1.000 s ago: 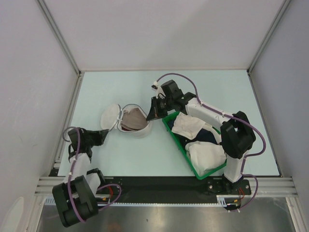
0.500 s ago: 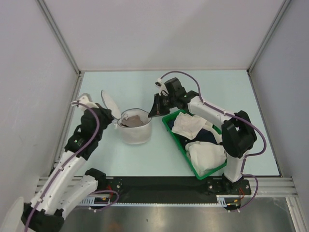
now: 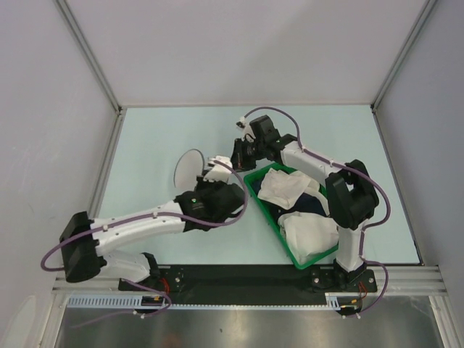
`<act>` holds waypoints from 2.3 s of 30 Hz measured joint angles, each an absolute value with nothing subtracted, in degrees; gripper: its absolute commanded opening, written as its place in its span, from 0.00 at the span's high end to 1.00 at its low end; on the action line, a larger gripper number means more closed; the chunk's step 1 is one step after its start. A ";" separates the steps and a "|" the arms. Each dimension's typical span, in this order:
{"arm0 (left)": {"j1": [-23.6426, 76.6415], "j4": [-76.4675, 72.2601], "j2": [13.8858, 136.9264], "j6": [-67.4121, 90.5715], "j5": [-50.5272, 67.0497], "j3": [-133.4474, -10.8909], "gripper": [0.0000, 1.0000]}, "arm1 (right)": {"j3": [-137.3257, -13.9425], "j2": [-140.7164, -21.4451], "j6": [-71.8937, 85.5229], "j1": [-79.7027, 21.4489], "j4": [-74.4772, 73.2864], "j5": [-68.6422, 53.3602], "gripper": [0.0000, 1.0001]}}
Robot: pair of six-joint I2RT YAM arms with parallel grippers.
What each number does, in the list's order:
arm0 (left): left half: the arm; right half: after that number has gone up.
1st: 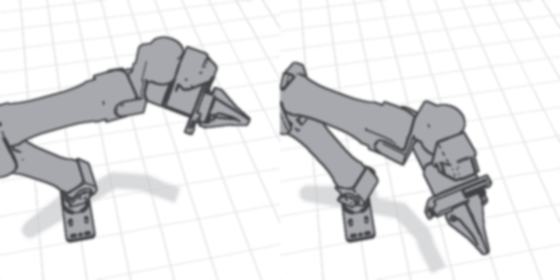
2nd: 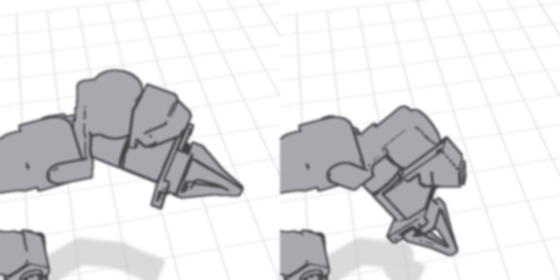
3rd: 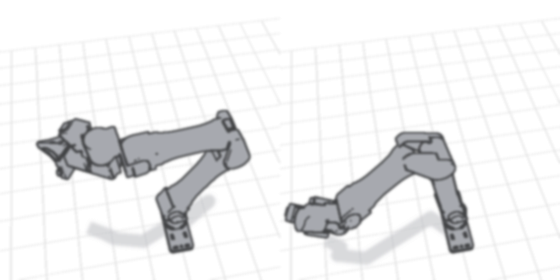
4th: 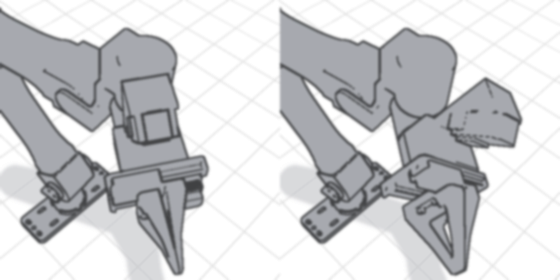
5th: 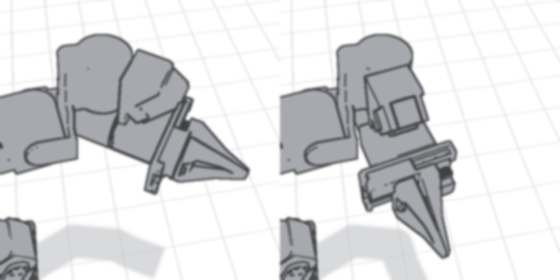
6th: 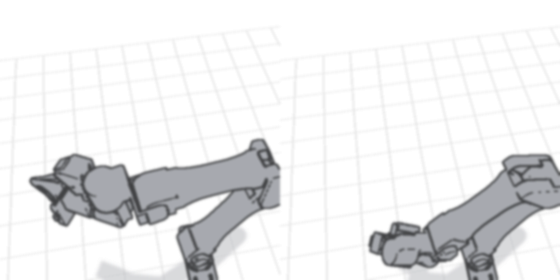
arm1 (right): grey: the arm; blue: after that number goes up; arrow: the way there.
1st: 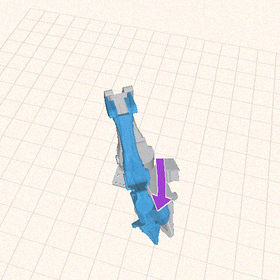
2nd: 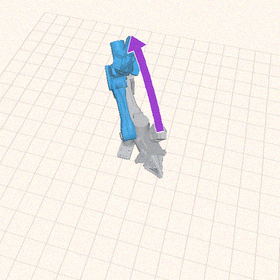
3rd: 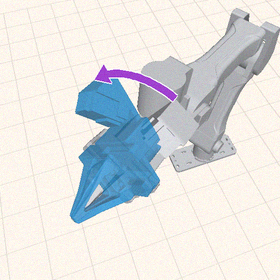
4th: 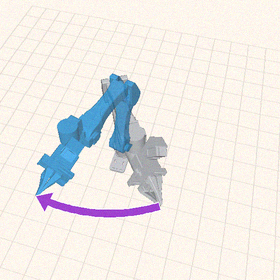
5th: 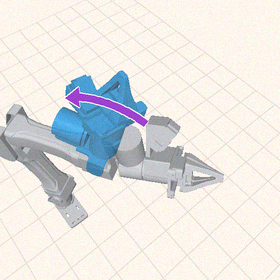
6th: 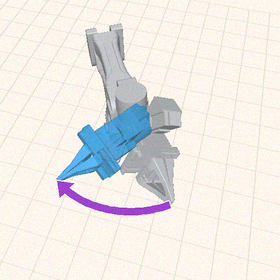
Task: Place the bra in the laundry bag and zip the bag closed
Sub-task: Close the laundry bag at the center of the board.
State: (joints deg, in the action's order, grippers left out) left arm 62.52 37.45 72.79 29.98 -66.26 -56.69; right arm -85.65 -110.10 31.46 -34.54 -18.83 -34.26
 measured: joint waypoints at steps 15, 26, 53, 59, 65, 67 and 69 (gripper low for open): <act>68.66 30.39 71.75 13.87 -54.48 -56.18 0.20 | -88.60 -115.83 23.31 -30.94 -18.68 -39.13 0.97; 33.41 26.92 52.14 21.34 -17.19 -55.13 0.04 | -106.94 -126.80 13.08 -28.77 -22.96 -42.41 0.78; 20.97 8.05 70.61 33.04 18.74 -43.40 0.16 | -69.60 -87.96 32.99 -28.05 -23.75 -12.03 0.18; 20.97 7.77 71.33 33.04 19.86 -43.46 0.16 | -47.70 -73.84 52.27 -39.92 -6.50 -9.34 0.20; 20.97 7.75 71.33 33.04 20.25 -43.44 0.16 | -34.50 -69.97 69.08 -49.34 10.31 1.52 0.19; 20.97 7.75 71.33 33.04 20.36 -43.44 0.16 | -32.73 -70.41 72.23 -50.19 14.31 4.45 0.20; 20.97 7.73 71.33 33.04 20.47 -43.44 0.16 | -31.90 -71.99 75.35 -50.28 19.40 6.72 0.23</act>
State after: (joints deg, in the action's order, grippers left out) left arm 20.97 7.73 71.33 33.04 20.47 -43.44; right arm -31.90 -71.99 75.35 -50.28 19.40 6.72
